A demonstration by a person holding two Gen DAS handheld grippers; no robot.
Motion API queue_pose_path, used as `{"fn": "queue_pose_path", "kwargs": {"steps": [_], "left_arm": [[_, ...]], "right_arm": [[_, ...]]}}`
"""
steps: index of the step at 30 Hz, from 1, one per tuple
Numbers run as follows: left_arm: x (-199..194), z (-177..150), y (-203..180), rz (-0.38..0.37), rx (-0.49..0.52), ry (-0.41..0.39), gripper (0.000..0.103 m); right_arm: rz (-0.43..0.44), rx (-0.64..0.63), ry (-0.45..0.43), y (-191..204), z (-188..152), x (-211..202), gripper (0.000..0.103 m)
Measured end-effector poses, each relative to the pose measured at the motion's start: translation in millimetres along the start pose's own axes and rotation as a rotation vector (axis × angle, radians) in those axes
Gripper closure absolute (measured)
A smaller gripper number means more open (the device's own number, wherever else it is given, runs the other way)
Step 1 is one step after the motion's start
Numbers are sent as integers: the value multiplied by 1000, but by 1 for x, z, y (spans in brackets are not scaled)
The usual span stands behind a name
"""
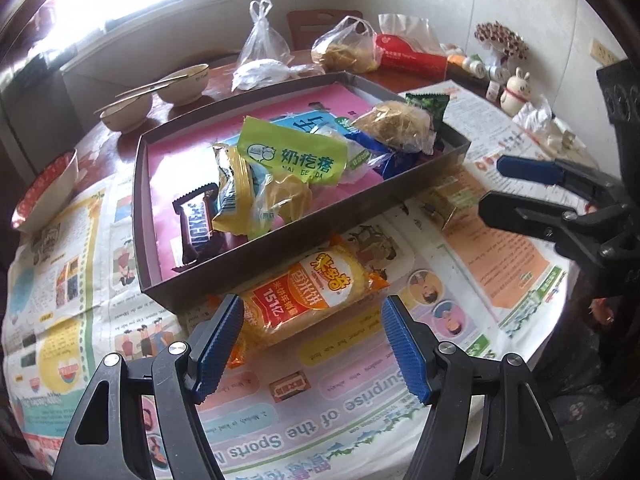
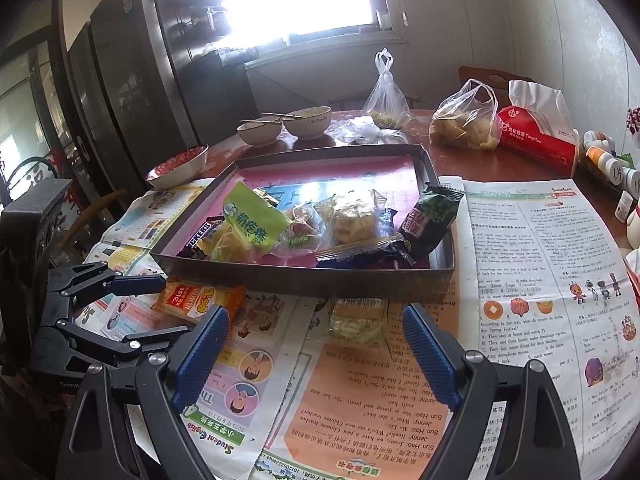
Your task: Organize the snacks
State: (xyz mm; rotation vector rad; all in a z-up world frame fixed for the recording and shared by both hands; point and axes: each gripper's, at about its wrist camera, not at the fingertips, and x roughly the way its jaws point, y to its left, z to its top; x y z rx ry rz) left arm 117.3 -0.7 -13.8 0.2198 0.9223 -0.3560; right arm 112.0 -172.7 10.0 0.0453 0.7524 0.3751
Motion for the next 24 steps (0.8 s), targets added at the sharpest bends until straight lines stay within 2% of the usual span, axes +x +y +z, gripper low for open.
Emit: {"fn": "queue_pose_path", "kwargs": {"steps": [5,13,20,24], "left_arm": [[6,3,0,25,52,10,30],[16,6,-2,-1,87,22,30],[31,3,1,-99,71,53,30],[33,3,-2,-115,64,52,30]], "right_arm": [[-6,8,20,0,-3,5,15],[-39,24,44,-6,-7,15,15],[-54,27,55,-8,-9,19,15],[-55,28,57,-9,-9,21,15]]}}
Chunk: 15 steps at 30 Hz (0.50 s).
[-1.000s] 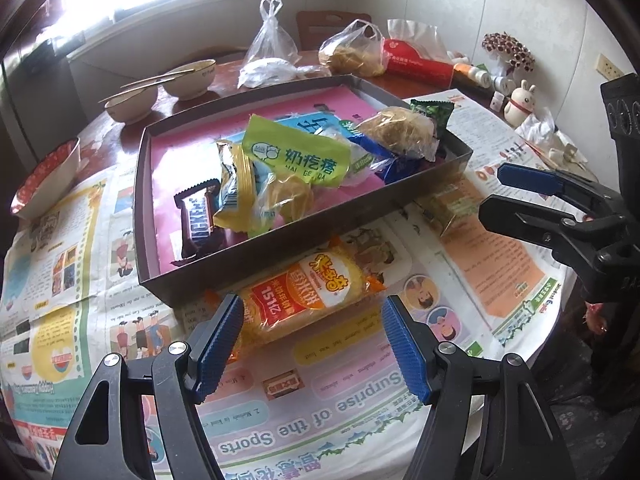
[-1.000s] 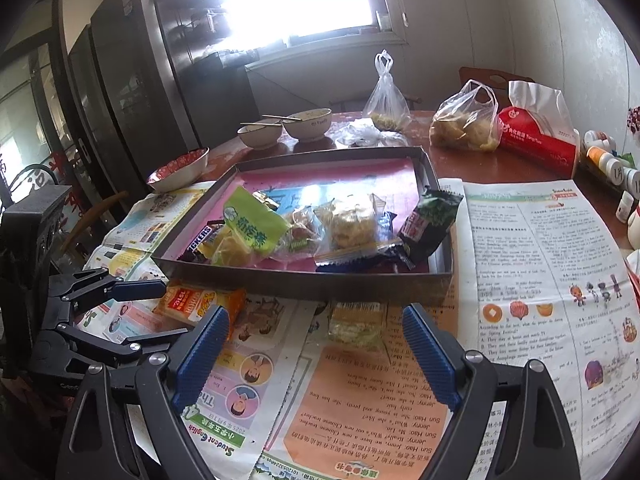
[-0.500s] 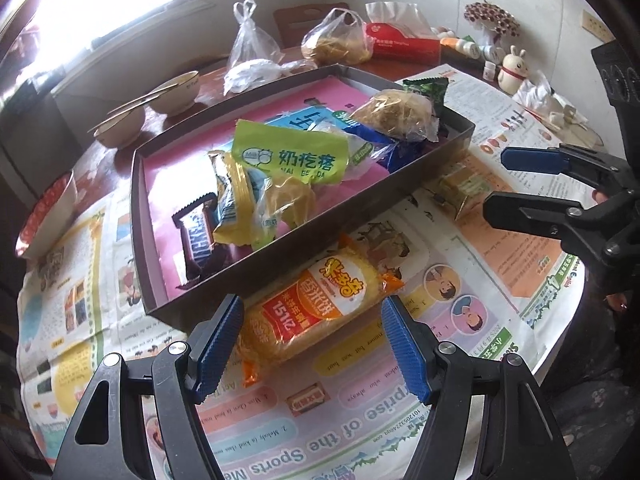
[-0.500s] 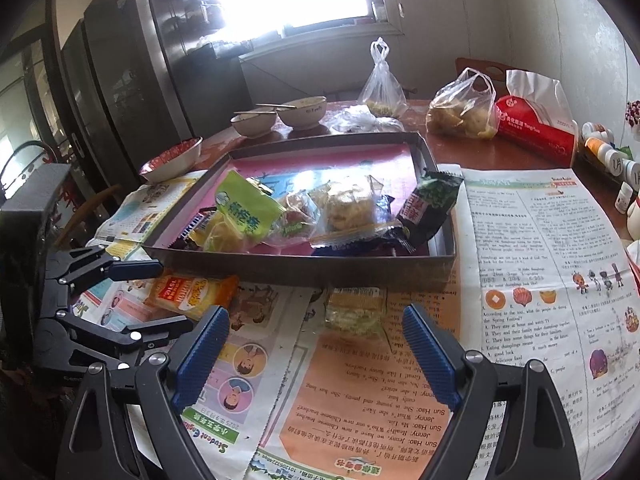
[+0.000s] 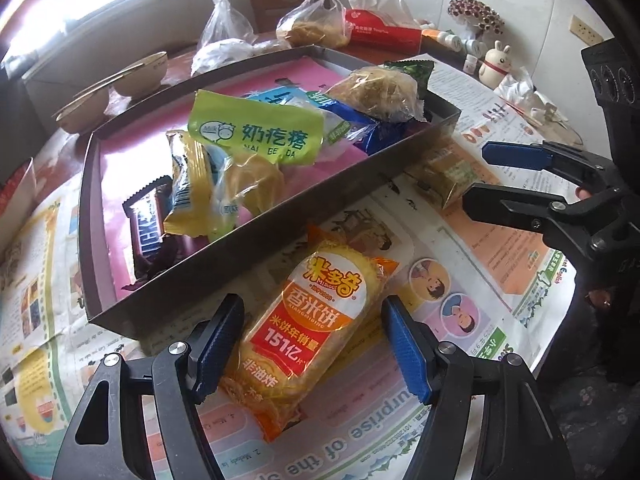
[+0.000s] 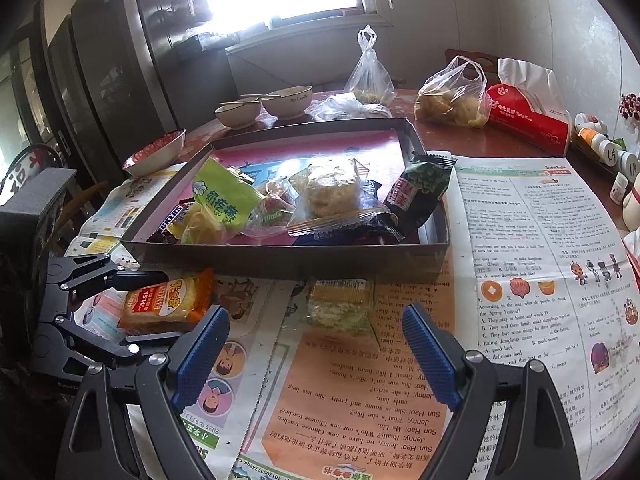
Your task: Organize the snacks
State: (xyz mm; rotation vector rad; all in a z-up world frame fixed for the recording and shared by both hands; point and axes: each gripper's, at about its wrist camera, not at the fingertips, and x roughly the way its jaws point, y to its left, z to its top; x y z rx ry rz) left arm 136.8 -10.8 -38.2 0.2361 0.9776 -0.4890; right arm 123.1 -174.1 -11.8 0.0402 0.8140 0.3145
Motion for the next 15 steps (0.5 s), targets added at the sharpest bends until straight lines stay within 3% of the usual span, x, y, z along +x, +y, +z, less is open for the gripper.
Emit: {"fn": "queue_pose_path", "kwargs": {"steps": [8,15], "left_arm": [[1,1,-14,-9,-8,-8,32],[-1,2,-15,-13,-46,-15,44]], "right_arm": [[-18,-2,6,-5,-2,5,15],[-56,4,13,-13,-3,13,15]]}}
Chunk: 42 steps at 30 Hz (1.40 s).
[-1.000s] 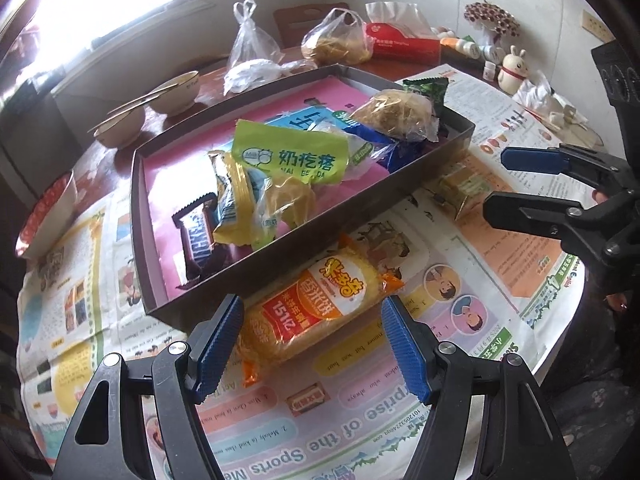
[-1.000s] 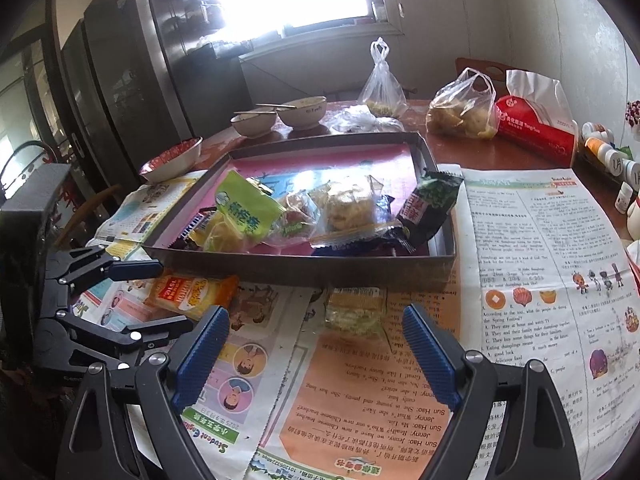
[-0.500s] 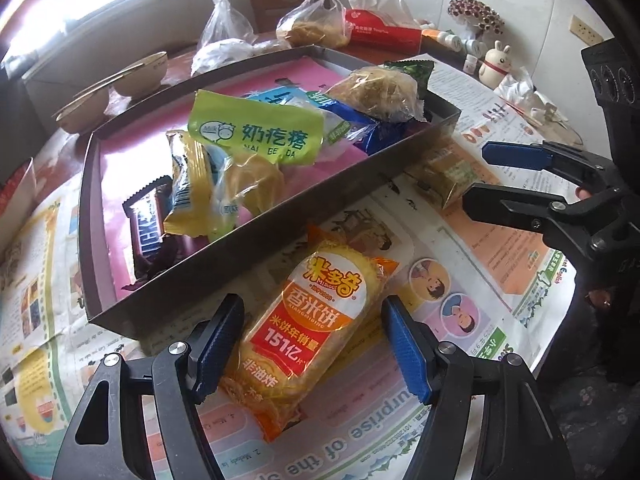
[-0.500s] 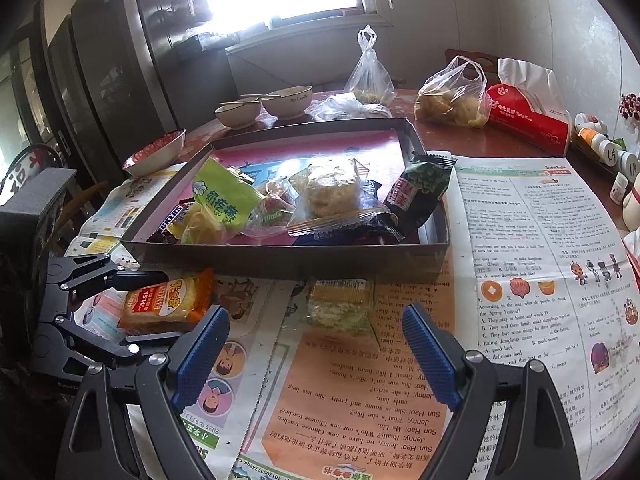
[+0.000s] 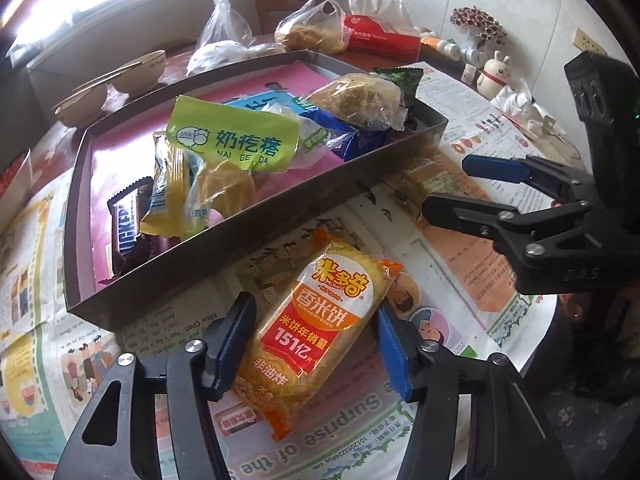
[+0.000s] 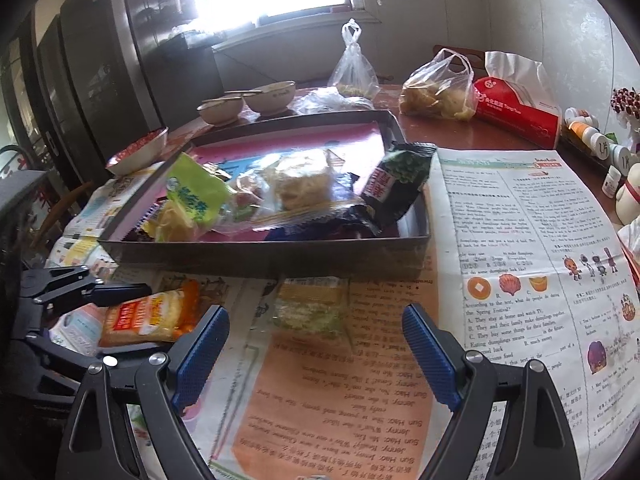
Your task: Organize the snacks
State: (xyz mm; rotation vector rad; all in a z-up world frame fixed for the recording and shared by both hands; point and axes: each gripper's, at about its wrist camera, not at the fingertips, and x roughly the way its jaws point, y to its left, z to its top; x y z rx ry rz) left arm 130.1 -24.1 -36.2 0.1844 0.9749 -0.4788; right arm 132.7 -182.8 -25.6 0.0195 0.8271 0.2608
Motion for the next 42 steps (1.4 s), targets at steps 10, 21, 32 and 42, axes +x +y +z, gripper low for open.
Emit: {"fn": "queue_pose_path", "kwargs": {"steps": [10,21,32,42], "left_arm": [[-1,0,0,-4,-30,-7,51],[0,3,-5,-39,-62,-15,51],[5,9,-3,-78,-108,-40,64],[3,7,6,-108,-174,-42,65]], "right_arm": [[-50,-24,33,5,1,18,19],[-106,-93,2,14,-1,18,48],[-45,2,0,-7,-4,7,54],[6,1,-8,-5,-4,-1,56]]}}
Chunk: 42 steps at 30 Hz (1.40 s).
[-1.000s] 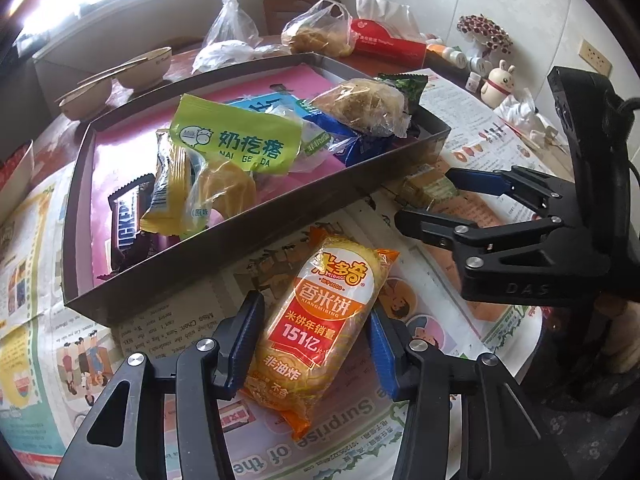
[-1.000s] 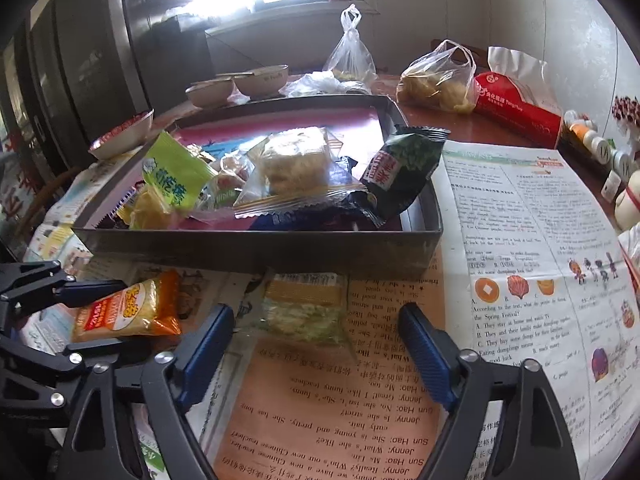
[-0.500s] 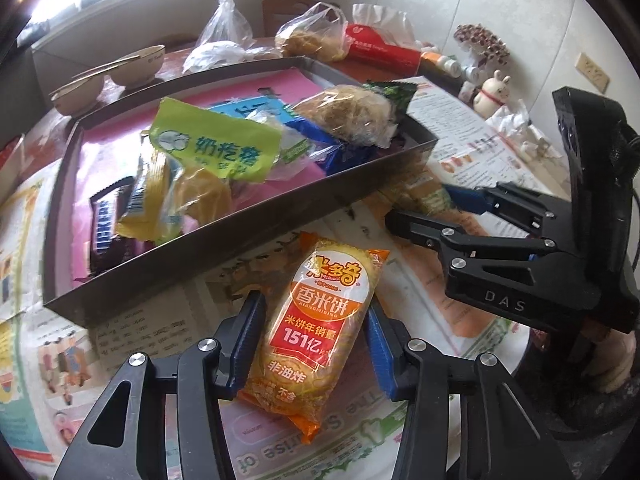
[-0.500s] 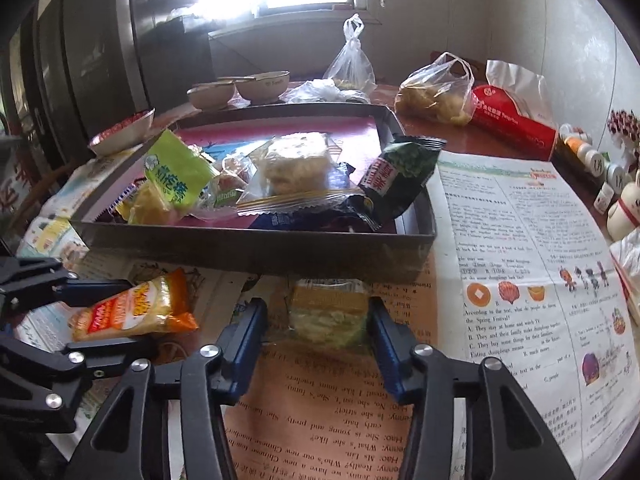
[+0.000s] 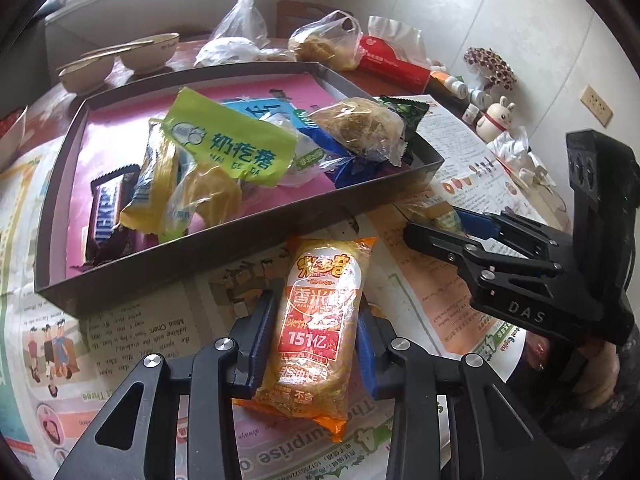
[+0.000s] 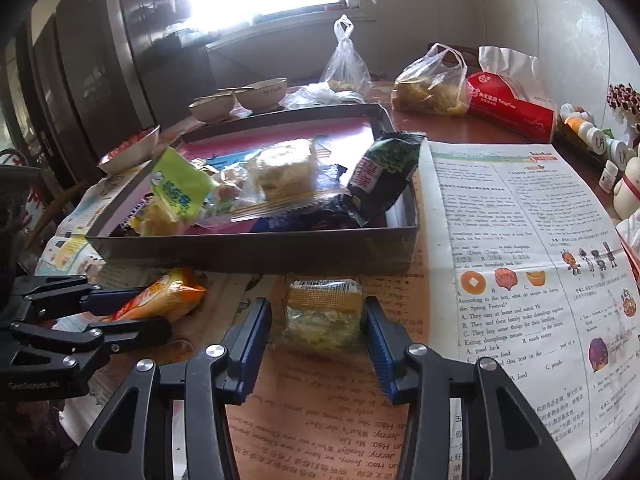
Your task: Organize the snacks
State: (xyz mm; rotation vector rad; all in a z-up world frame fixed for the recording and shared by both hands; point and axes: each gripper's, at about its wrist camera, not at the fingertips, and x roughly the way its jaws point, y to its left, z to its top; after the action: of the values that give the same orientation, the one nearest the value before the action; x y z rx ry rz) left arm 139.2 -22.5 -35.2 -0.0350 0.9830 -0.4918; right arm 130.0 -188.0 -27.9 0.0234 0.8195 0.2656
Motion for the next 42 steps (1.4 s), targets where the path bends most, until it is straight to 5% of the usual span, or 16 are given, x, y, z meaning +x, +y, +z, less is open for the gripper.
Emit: {"fn": "queue_pose_path", "kwargs": {"steps": [42], "left_arm": [[-80,-8,37,68,-115,-162,69]], "right_arm": [[77,-100,-85,47,11,-35,57]]}}
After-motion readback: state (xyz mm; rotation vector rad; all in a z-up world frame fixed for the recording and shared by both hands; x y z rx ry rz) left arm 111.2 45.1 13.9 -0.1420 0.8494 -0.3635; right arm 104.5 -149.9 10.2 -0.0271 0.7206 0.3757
